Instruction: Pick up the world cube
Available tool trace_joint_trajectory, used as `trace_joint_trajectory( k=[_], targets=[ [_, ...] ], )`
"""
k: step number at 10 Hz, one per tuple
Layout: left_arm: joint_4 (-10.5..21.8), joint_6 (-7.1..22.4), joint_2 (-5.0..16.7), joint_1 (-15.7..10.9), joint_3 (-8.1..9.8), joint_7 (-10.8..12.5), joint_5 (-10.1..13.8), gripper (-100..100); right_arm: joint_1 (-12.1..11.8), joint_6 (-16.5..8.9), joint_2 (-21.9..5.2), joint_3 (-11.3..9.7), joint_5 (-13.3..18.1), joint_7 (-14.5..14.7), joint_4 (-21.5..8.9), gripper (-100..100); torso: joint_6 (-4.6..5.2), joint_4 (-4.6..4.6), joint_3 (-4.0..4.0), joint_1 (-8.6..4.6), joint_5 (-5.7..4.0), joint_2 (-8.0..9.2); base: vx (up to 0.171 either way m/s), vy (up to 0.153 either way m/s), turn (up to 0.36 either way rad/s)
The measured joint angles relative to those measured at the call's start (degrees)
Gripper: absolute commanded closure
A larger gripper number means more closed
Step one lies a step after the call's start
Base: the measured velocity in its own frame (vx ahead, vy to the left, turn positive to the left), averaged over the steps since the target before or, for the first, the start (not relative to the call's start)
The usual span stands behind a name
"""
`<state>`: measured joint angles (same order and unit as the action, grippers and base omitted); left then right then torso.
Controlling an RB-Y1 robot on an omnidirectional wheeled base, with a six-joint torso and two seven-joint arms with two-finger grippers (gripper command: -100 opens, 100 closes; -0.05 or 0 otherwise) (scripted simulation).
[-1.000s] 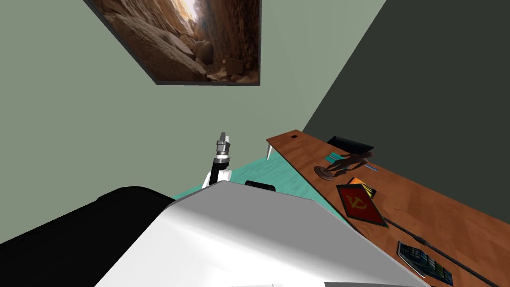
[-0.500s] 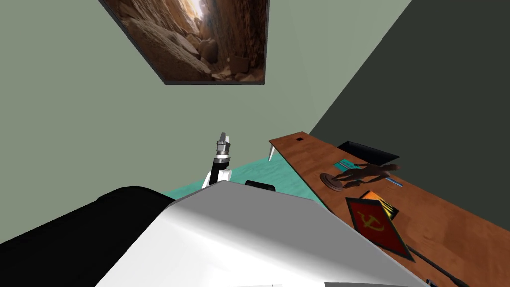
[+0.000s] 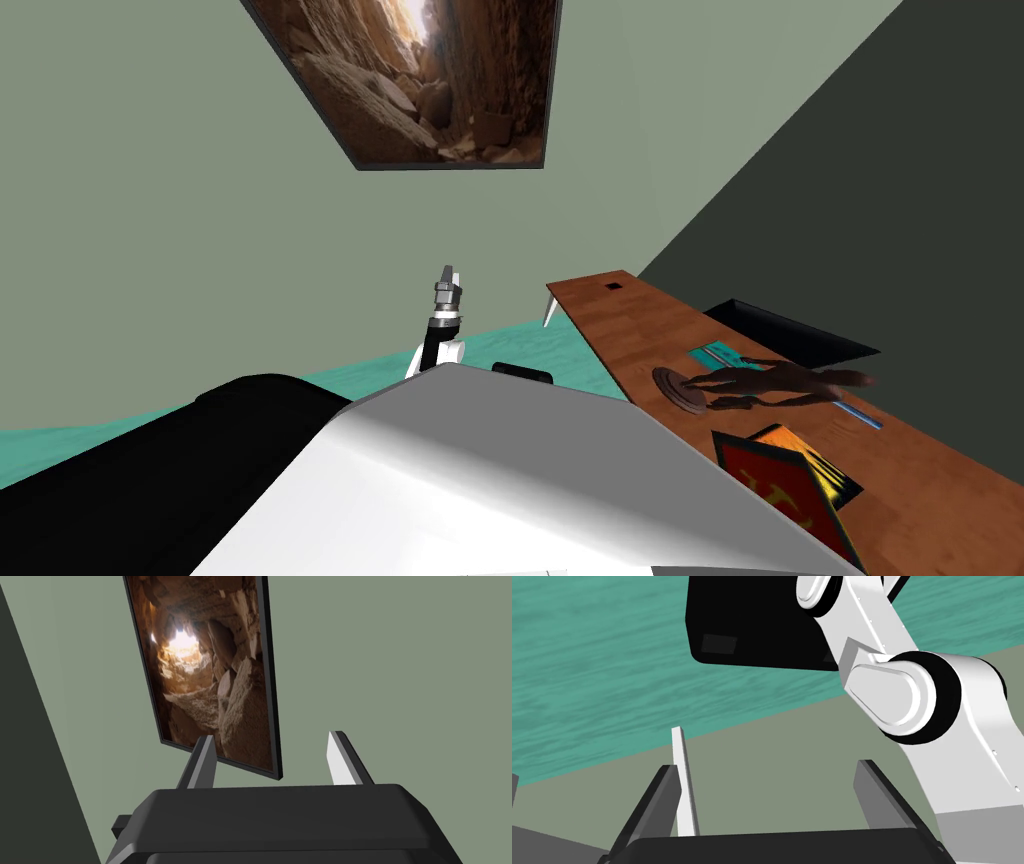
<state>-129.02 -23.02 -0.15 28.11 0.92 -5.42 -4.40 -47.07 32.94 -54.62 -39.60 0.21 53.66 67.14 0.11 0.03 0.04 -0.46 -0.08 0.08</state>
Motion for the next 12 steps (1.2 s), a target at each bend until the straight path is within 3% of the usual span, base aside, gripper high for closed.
trace_joint_trajectory(
  k=[1, 2, 3, 4, 6, 10, 12],
  targets=[
    [0.0, 0.0, 0.0, -0.01, -0.01, 0.0, 0.0, 0, -0.42, -0.85, -1.61, -0.37, -0.45, 0.83, -0.69, -100, -0.06, 0.01, 0.02, -0.01, 0.02, 0.03, 0.023, -0.159, 0.273],
    [0.0, 0.0, 0.0, -0.01, 0.0, 0.0, 0.0, 0, -0.03, -0.77, -1.72, -1.25, -0.61, 2.23, -4.06, -100, -0.04, 0.01, 0.02, -0.13, -0.02, 0.03, 0.005, -0.124, 0.101],
    [0.0, 0.0, 0.0, 0.0, 0.0, 0.0, 0.0, 0, -0.81, -1.26, -2.97, -1.24, -0.99, 3.15, -3.85, -100, -0.01, 0.02, 0.04, -0.01, -0.01, 0.07, -0.007, -0.118, 0.151],
    [0.0, 0.0, 0.0, -0.01, 0.0, 0.0, 0.0, 0, -0.65, -0.88, -3.61, -1.75, -1.24, 3.97, -6.45, -100, -0.03, 0.03, 0.06, 0.0, 0.01, 0.11, -0.023, -0.175, 0.261],
    [0.0, 0.0, 0.01, -0.01, 0.01, 0.0, 0.0, 0, -3.95, -2.27, -7.04, -1.12, -2.92, 7.24, -6.46, -100, -0.03, 0.03, 0.08, -0.33, -0.05, 0.14, -0.015, -0.189, 0.14],
    [0.0, 0.0, 0.0, 0.0, 0.0, 0.0, 0.0, 0, -4.62, -2.23, -9.11, -1.61, -4.26, 10.01, -11.04, -100, 0.02, 0.06, 0.11, 0.03, -0.02, 0.18, -0.038, -0.129, 0.095],
    [0.0, 0.0, 0.0, -0.02, 0.0, 0.0, 0.0, 0, -4.07, -2.06, -10.65, -2.8, -4.8, 10.1, -14.14, -100, 0.0, 0.09, 0.24, -0.12, -0.02, 0.43, -0.158, -0.161, 0.067]
  ],
)
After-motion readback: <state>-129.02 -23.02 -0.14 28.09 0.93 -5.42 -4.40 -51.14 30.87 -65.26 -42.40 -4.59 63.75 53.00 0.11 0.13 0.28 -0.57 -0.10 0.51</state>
